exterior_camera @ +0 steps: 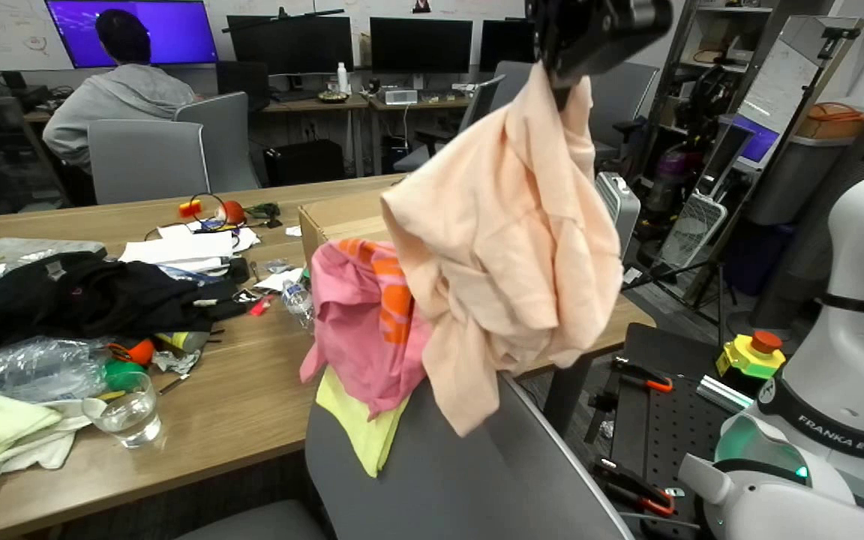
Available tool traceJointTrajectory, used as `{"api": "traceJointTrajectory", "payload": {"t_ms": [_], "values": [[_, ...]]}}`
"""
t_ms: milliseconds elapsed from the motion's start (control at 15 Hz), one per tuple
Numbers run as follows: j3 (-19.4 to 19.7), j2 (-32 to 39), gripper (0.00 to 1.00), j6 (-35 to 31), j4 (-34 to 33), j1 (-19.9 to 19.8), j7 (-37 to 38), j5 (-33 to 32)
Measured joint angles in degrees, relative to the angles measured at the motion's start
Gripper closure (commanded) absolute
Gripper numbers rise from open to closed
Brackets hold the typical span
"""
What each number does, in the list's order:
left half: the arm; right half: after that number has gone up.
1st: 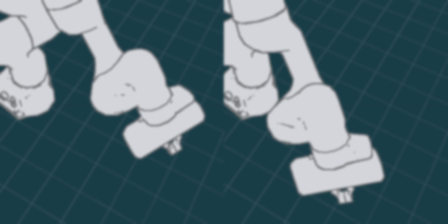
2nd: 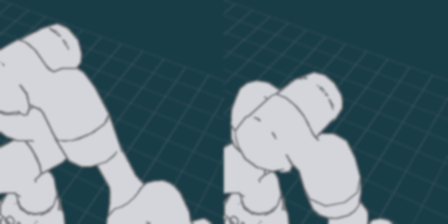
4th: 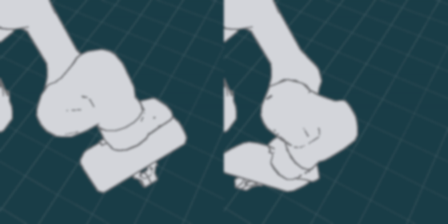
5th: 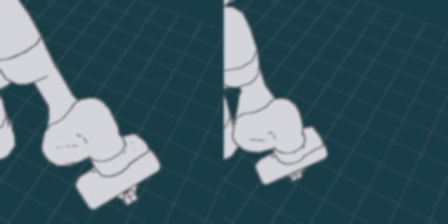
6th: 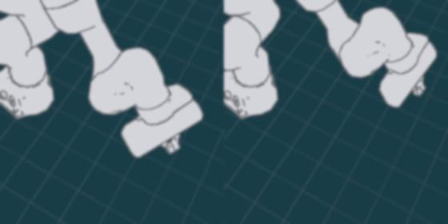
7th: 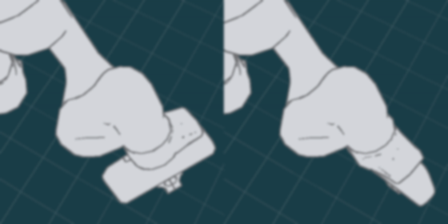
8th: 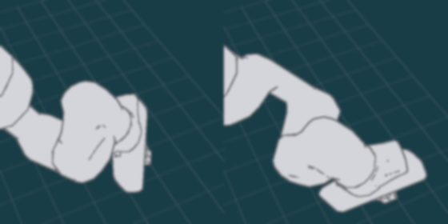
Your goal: Place the peach and pink shirts and the yellow cloth on top of the brown box
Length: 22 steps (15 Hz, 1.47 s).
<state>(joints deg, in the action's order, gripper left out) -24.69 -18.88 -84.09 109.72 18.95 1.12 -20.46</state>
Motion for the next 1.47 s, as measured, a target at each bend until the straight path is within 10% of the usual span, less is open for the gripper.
{"api": "traceJointTrajectory", "payload": {"t_ms": [867, 1467], "values": [[4.6, 16.1, 0.99, 17.4, -27.9, -4.8, -1.3, -8.8], [14.6, 25.4, 0.99, 10.9, -36.4, -10.4, 5.0, -9.3]]}}
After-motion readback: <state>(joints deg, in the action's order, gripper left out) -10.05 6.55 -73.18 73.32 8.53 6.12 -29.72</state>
